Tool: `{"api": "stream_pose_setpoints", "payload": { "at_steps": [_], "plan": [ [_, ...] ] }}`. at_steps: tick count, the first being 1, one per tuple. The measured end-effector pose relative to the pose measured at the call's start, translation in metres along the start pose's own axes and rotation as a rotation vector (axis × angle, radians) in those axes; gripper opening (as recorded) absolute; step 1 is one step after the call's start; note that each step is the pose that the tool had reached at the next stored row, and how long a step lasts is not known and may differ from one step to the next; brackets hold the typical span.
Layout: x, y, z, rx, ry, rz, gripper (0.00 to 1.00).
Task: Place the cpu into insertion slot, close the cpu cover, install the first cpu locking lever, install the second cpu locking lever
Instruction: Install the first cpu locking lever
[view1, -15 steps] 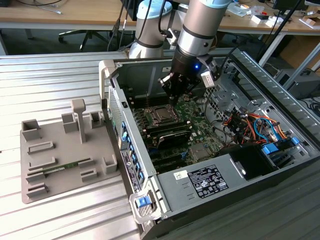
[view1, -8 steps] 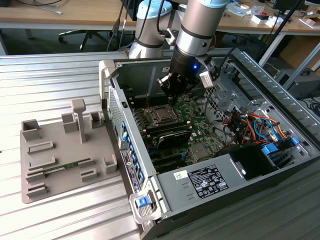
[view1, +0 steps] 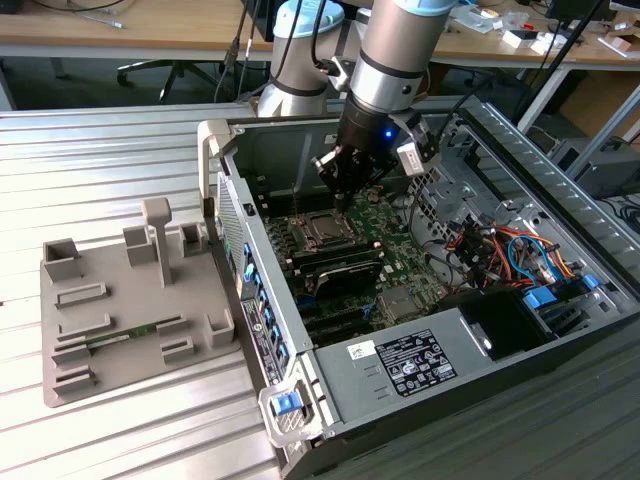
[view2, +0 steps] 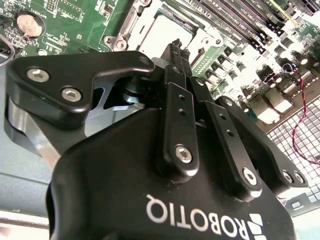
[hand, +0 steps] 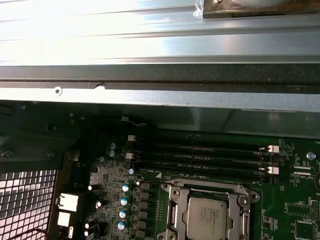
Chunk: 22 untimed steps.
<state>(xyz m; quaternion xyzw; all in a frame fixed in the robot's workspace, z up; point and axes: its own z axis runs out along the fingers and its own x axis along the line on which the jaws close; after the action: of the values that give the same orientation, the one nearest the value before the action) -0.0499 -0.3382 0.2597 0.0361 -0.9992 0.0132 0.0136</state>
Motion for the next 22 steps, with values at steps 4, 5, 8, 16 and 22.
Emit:
{"api": "stream_pose_setpoints", "payload": {
  "at_steps": [4,5,8,16,22],
  "plan": [
    [0.0028,0.0002,0.0001,0.0000,0.0000,0.000,0.10],
    [0.0041,0.0003,0.0001,-0.0001,0.0000,0.000,0.10],
    [0.0045,0.0003,0.0001,0.0000,0.0000,0.000,0.10],
    [0.0056,0.0004,0.0001,0.0000,0.0000,0.000,0.10],
    [0.0070,0.0005,0.0002,0.0000,0.0000,0.000,0.10]
  ]
}}
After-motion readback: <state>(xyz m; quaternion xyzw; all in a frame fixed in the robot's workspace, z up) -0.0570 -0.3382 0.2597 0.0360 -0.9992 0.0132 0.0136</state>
